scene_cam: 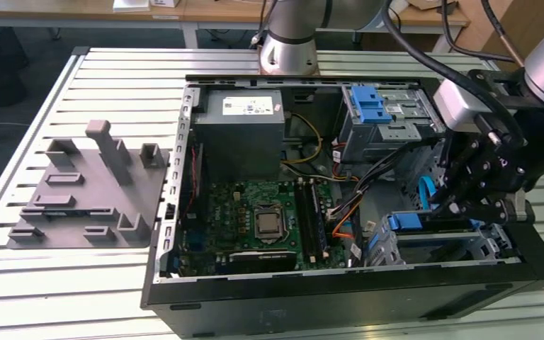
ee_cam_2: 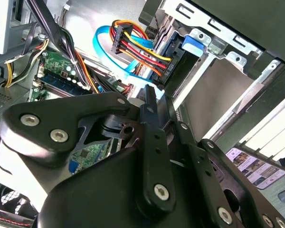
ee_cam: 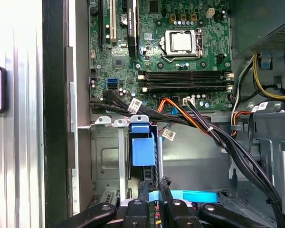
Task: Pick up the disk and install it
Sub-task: 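Insert the second disk wire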
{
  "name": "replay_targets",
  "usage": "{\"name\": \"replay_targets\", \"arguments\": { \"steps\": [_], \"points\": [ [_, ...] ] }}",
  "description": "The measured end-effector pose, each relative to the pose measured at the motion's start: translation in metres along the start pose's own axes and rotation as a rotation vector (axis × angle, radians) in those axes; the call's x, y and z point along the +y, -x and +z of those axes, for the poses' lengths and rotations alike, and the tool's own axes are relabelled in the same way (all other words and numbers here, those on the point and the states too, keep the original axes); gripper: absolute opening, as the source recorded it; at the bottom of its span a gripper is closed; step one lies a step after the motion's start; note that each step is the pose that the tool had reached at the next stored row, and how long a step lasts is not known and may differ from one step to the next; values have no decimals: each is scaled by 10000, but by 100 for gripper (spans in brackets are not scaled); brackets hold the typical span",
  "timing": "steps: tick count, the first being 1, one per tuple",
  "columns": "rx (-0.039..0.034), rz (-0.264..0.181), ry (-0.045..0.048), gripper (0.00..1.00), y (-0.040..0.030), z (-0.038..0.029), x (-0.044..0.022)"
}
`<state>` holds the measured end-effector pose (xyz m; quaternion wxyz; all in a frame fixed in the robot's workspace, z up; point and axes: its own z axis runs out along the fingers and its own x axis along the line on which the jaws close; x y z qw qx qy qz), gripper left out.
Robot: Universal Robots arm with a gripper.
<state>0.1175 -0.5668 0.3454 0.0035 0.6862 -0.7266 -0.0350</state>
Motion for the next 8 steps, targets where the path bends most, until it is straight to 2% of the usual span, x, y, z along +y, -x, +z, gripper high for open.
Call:
{"name": "replay_targets", "arguments": {
  "steps": [4,5,8],
  "points": [
    [-2,-1,0,22,1,-12,1],
    [0,0,0,15,1,-13,1],
    [1,-1,0,11,1,-13,0]
  ]
}}
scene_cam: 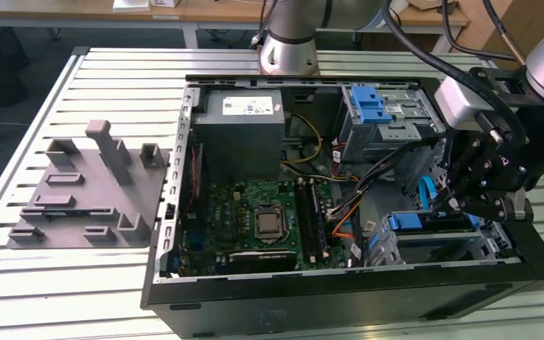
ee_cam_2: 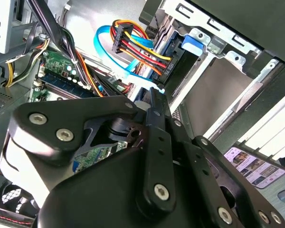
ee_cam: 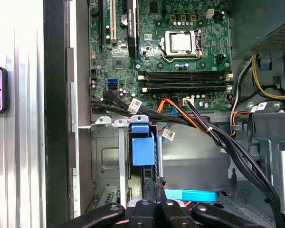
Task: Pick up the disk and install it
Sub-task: 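Insert the second disk wire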
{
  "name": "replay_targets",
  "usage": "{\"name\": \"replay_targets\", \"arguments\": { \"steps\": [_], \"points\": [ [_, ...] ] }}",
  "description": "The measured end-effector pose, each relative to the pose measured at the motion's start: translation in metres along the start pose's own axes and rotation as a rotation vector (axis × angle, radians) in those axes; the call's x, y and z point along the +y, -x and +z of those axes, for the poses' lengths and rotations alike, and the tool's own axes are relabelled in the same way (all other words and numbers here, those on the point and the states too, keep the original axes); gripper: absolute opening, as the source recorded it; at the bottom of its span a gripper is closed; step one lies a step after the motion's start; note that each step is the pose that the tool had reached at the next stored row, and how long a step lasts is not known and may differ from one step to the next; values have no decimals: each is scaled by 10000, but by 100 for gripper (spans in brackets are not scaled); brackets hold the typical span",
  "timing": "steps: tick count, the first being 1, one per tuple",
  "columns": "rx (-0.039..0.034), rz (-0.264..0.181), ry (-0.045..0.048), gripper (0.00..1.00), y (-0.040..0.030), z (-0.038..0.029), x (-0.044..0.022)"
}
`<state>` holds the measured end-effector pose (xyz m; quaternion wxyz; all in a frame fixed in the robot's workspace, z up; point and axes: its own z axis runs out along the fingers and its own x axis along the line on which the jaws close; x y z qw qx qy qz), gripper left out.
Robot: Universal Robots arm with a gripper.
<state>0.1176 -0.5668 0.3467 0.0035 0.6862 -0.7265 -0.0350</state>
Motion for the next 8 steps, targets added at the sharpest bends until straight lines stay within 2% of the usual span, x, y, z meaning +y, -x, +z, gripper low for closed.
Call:
{"name": "replay_targets", "arguments": {
  "steps": [8],
  "points": [
    [0,0,0,11,0,-1,0]
  ]
}}
